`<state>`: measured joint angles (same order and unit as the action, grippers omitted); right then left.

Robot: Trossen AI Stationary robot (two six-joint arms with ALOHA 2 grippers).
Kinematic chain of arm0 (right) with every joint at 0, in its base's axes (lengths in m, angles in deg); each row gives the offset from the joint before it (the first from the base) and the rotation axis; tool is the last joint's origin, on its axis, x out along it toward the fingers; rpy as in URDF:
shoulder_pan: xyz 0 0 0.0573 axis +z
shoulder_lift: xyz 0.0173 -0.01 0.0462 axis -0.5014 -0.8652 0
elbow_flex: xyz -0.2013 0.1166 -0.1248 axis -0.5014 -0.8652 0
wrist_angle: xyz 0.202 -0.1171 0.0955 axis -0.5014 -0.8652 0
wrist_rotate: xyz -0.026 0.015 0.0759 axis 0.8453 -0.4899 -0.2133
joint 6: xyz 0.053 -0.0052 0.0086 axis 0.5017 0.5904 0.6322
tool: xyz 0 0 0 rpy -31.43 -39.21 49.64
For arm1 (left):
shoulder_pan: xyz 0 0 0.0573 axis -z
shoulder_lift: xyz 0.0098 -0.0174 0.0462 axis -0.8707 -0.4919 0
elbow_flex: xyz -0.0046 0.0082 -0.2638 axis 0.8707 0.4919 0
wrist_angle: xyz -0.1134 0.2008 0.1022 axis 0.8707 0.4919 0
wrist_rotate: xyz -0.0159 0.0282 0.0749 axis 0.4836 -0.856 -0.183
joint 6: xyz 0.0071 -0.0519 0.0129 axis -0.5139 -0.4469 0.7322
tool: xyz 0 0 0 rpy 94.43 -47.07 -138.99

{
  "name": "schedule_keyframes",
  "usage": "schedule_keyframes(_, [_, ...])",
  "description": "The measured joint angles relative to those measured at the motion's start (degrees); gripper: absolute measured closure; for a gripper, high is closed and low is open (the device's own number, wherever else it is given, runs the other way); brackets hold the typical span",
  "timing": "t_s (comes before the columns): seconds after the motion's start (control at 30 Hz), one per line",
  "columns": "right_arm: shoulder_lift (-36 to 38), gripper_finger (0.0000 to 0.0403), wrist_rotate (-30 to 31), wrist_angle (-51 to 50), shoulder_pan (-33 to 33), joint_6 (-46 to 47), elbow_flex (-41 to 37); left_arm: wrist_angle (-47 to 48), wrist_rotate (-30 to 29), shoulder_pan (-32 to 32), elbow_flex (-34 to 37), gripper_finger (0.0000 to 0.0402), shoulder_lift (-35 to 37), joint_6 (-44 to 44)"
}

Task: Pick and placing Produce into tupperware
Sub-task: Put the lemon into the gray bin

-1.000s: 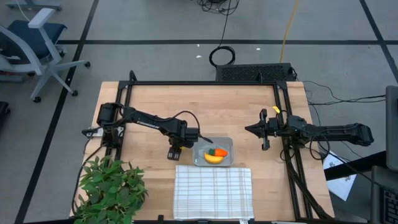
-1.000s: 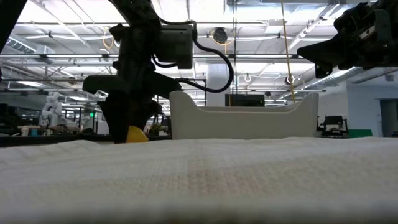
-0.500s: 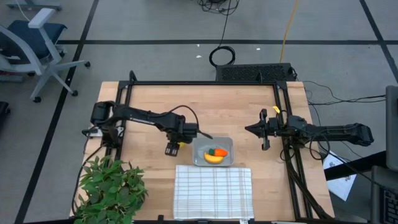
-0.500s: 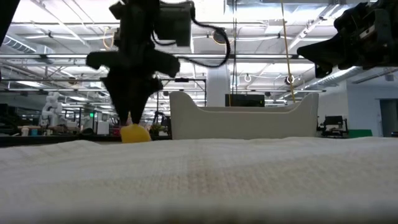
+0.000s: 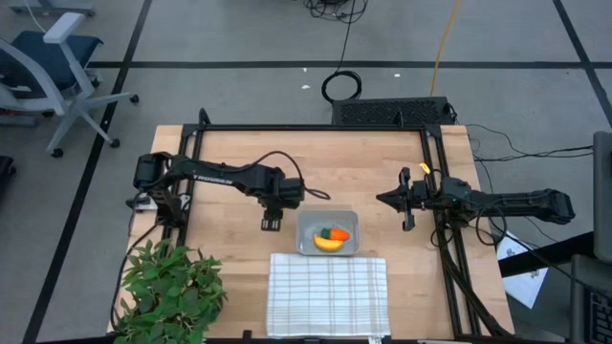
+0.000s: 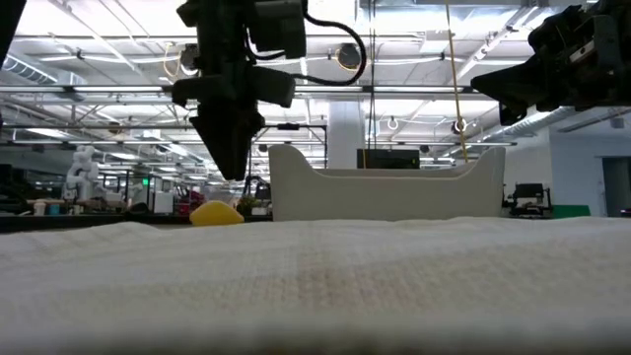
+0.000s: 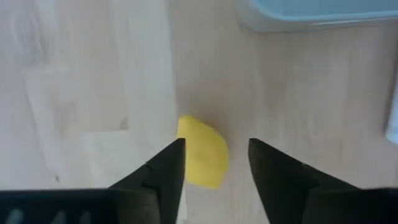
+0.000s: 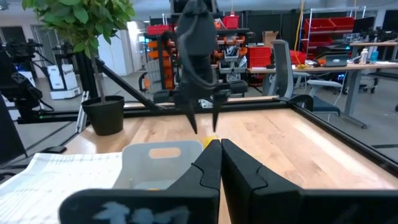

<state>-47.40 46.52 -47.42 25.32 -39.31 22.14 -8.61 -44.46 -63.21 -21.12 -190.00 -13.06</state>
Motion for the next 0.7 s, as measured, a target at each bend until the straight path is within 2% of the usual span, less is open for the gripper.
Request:
schedule_keyframes(0.2, [0.0, 0.0403, 0.0, -0.2, 0.0, 0.1, 0.0, -0.2, 0.4, -2.9, 0.0, 0.0142, 0.0, -4.3])
schedule_keyframes(0.3, [0.0, 0.0403, 0.0, -0.2, 0.0, 0.1, 0.0, -1.0, -1.3, -4.4, 0.0, 0.0102, 0.0, -7.6])
schedule_keyframes(0.4, [0.0, 0.0403, 0.0, -0.2, 0.0, 0.1, 0.0, -1.0, -2.4, -5.5, 0.0, 0.0071, 0.0, -7.2])
schedule_keyframes(0.57, [0.0, 0.0403, -0.1, -0.6, 0.0, 0.1, 0.0, -1.5, -3.4, -8.6, 0.6, 0.0047, 0.0, -5.0])
schedule_keyframes(0.7, [0.0, 0.0403, -0.1, -1.1, 0.0, 0.1, 0.0, -1.4, -2.6, -10.6, 2.0, 0.0044, 0.0, -8.1])
